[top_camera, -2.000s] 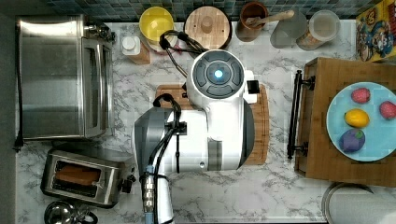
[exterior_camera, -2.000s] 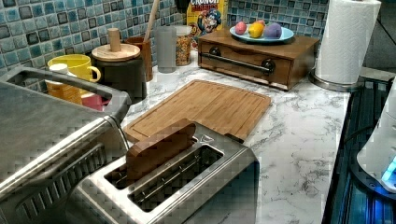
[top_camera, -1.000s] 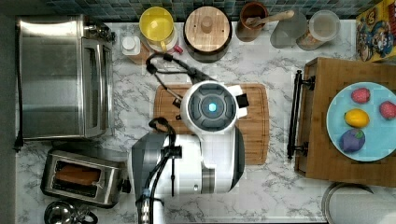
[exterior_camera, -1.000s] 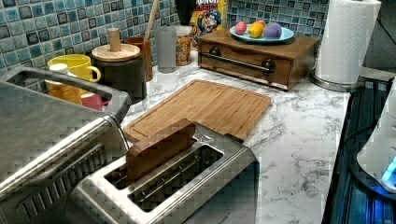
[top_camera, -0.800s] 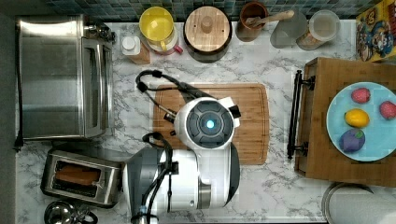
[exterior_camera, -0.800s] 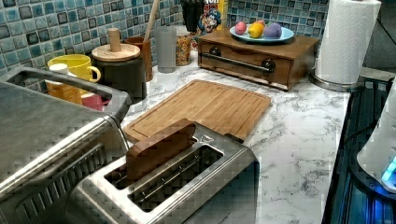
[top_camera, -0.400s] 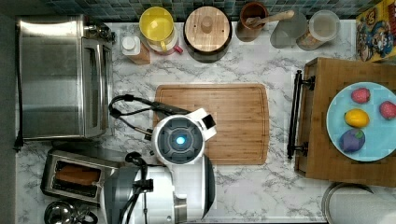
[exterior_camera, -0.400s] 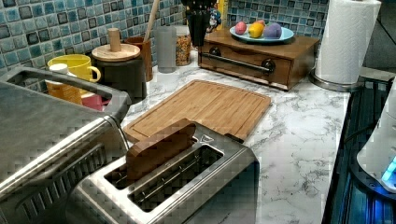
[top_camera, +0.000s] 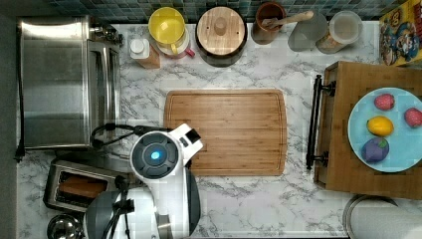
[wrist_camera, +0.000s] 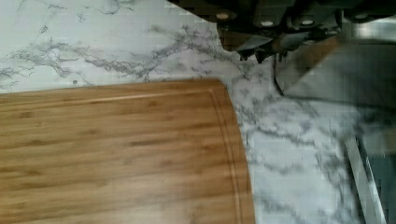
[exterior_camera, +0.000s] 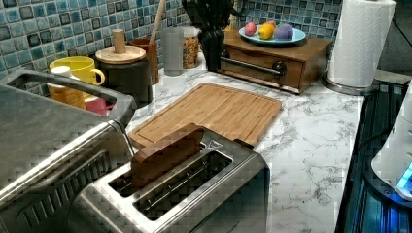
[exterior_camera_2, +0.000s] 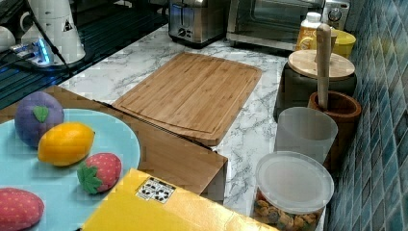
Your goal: Turn on the toaster.
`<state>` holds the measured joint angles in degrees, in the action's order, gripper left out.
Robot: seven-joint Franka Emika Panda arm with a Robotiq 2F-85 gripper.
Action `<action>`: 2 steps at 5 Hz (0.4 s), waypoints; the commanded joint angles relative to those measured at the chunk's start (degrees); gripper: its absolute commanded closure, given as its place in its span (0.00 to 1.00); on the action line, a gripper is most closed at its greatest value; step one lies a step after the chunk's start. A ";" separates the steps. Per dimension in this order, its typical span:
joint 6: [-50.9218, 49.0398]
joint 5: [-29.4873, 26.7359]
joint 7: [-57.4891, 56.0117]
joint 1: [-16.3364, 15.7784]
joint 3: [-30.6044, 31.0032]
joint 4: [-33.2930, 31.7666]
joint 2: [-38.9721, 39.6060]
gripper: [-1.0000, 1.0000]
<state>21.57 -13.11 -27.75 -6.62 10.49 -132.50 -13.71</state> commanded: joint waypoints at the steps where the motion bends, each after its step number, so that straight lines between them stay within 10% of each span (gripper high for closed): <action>1: 0.78 -8.32 -7.56 -7.01 3.84 -8.64 -5.62 1.00; 2: 3.13 -10.42 -7.73 -7.83 3.57 -10.80 -7.86 1.00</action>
<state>23.53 -20.39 -30.41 -11.53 15.54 -143.58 -18.73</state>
